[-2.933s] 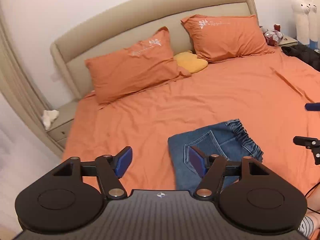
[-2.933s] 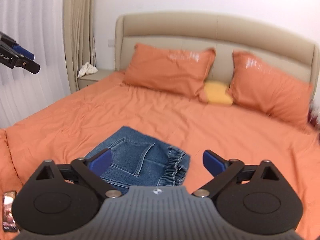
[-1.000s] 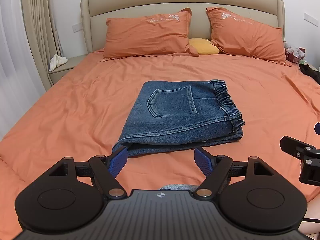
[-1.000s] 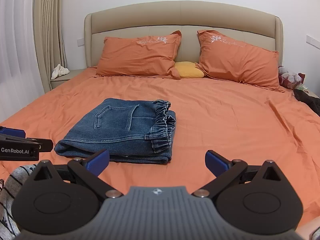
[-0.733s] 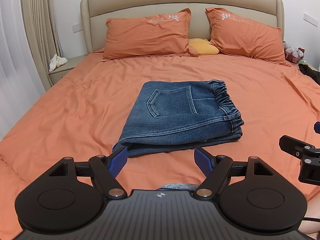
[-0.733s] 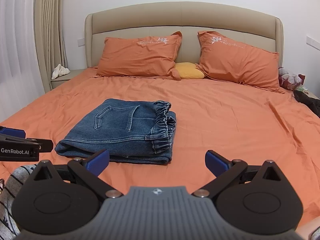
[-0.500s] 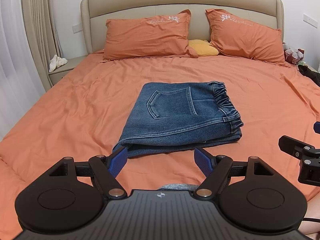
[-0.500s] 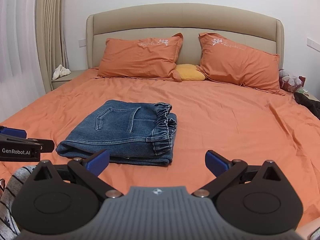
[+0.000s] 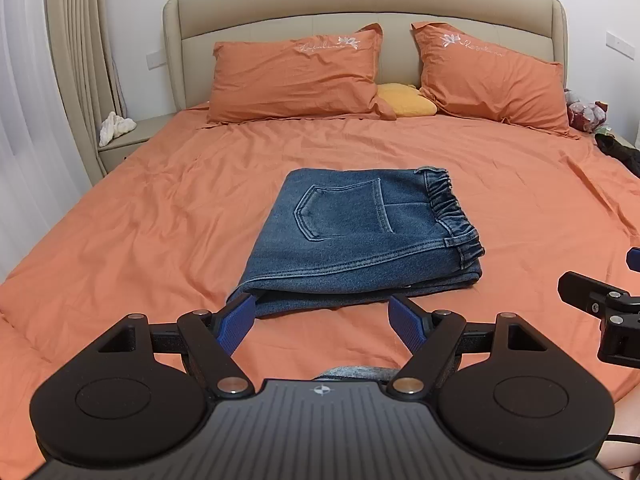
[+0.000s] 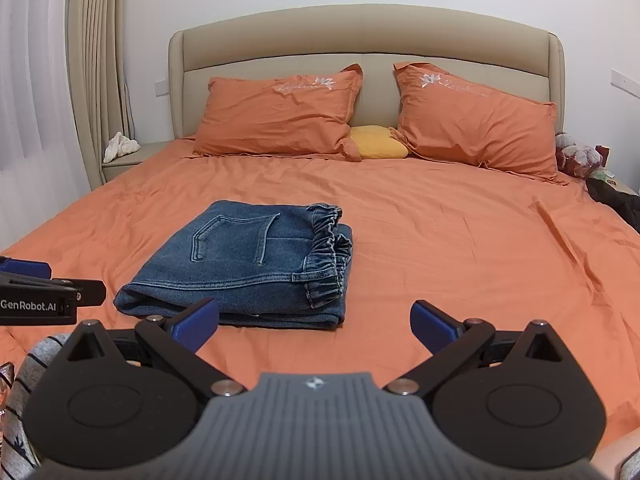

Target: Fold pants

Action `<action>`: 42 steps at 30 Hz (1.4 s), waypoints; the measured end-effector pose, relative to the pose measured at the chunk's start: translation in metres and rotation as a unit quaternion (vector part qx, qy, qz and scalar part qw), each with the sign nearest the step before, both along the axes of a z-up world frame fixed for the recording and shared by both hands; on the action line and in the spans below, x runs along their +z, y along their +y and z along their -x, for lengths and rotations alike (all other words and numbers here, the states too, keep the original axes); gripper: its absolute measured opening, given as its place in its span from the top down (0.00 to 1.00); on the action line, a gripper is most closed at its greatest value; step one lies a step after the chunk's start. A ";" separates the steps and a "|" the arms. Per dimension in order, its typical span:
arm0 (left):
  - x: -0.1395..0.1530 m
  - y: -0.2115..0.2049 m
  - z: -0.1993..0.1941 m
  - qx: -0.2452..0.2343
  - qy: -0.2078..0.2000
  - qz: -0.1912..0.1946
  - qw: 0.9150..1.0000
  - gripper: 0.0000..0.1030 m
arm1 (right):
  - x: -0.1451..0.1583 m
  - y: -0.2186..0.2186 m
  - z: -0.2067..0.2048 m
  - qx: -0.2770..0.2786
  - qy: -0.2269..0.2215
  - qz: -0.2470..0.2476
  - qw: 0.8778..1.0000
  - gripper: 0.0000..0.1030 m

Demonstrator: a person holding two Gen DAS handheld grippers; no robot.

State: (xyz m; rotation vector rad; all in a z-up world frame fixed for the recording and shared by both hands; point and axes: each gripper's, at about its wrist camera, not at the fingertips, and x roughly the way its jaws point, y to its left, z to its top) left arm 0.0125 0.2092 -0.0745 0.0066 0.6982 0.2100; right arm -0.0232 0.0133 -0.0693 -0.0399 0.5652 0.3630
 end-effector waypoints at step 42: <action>0.004 -0.004 0.006 -0.005 -0.005 -0.001 1.000 0.14 | 0.003 -0.008 0.003 -0.012 0.005 -0.010 1.000 0.05</action>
